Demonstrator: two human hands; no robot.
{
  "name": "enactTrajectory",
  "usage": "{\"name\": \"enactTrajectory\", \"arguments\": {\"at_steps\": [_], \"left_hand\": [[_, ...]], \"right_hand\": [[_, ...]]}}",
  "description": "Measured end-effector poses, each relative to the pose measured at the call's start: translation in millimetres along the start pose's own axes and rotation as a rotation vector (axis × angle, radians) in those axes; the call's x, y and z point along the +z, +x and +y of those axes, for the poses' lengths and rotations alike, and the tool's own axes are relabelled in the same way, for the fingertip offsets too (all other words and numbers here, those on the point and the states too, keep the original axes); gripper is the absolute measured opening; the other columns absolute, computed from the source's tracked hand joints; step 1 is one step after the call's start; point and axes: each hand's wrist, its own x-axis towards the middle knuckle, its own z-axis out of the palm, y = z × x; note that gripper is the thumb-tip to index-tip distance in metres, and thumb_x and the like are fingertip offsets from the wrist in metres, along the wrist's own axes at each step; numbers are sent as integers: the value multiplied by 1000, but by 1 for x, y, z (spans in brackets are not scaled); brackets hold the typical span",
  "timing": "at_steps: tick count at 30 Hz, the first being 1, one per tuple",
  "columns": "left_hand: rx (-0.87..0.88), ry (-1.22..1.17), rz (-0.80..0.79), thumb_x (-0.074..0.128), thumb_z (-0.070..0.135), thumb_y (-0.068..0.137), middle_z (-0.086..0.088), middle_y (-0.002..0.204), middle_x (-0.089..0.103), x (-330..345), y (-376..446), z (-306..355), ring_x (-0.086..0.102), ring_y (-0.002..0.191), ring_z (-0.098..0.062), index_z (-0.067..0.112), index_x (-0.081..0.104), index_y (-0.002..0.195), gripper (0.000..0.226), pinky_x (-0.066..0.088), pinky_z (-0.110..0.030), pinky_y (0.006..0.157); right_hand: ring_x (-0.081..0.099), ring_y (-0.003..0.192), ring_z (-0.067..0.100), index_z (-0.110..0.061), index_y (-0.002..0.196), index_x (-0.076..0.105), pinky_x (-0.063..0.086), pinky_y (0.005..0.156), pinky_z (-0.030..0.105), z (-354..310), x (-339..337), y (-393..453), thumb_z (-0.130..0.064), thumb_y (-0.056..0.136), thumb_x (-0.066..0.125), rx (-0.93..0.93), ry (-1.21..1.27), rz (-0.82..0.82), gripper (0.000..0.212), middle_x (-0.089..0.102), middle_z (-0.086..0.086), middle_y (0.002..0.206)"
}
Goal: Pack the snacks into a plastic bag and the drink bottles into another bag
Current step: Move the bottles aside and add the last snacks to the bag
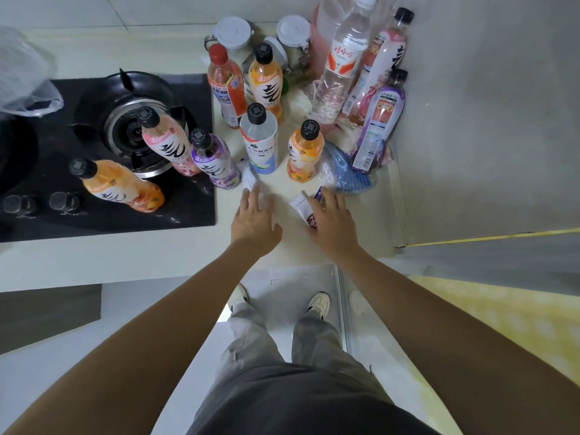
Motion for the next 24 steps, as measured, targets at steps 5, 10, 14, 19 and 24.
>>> {"name": "enactTrajectory", "arguments": {"at_steps": [5,10,14,19,24], "left_hand": [[-7,-17,-46,64,45,89,0,171,-9,10,-10,-5,-3,158,-27,16,13,161,93,27,-42,124],[-13,-50,-68,64,50,87,4,170,-11,16,-23,-3,-5,158,-23,14,9,162,99,31,-40,122],[26,-80,-55,64,48,88,2,170,-6,31,-47,3,0,158,-25,13,13,160,94,37,-40,119],[54,-153,117,64,33,87,-5,160,26,32,-55,7,32,142,-33,19,39,145,64,49,-45,105],[-164,-246,227,65,39,89,-13,123,43,11,-15,-3,45,109,-34,14,47,129,50,54,-48,78]], "right_hand": [[44,131,45,-7,112,64,49,103,49,-3,12,-4,-18,77,82,-20,3,54,41,54,19,126],[48,102,34,-13,109,69,48,86,38,-5,5,0,-18,73,83,-27,-65,88,39,52,12,113],[48,111,35,-17,116,64,51,90,40,-8,-4,1,-30,74,89,5,-2,79,50,48,15,128],[47,121,35,-21,123,57,53,93,43,-10,-7,1,-29,76,89,3,15,29,57,45,14,136],[51,104,34,-23,138,56,52,78,42,-12,-4,-3,-24,79,85,-8,15,59,65,53,10,122]]}}
